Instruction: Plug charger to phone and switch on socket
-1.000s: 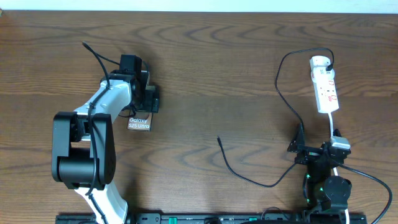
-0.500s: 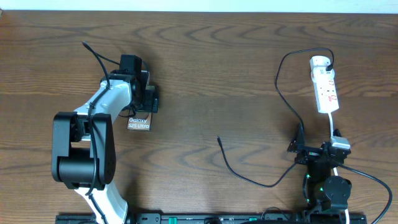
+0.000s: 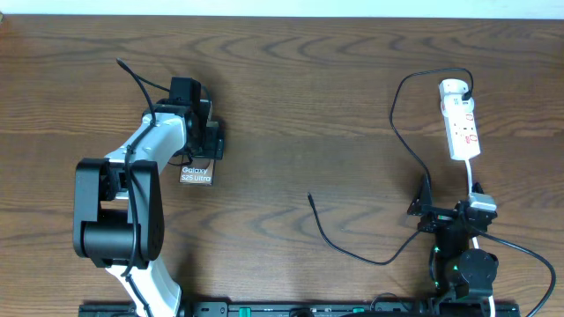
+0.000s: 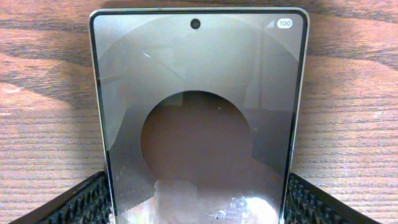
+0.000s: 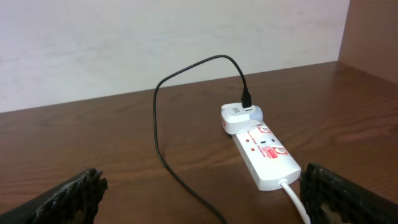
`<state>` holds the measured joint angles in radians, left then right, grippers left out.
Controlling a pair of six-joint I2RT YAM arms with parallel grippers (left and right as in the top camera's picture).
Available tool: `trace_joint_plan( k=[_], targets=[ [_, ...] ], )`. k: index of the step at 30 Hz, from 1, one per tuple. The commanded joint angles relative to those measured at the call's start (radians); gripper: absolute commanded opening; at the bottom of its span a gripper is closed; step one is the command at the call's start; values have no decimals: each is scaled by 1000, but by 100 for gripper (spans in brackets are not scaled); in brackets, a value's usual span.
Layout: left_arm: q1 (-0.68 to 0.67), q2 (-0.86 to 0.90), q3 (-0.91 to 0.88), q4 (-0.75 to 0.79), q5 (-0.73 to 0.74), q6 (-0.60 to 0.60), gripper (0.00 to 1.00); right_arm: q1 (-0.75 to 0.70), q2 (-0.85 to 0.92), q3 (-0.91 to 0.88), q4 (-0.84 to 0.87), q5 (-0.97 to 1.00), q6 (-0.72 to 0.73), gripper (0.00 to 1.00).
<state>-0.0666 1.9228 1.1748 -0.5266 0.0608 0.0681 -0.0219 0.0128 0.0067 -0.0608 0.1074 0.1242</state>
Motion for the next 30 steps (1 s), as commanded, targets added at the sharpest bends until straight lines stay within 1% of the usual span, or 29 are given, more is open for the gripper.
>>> trace_joint_plan(
  k=[1, 5, 20, 23, 30],
  targets=[
    [3, 21, -28, -5, -6, 7, 82, -4, -4, -1, -3, -2, -10, 99],
    [3, 21, -28, -5, -6, 6, 79, -4, -4, -1, -3, -2, -10, 99],
    [3, 21, -28, -2, -6, 6, 78, -5, -4, -1, -3, -2, -10, 99],
    [3, 21, -28, -2, -6, 6, 73, -4, -4, -1, -3, -2, -10, 99],
    [3, 21, -28, -2, -6, 6, 71, -4, -4, -1, -3, -2, -10, 99]
  ],
)
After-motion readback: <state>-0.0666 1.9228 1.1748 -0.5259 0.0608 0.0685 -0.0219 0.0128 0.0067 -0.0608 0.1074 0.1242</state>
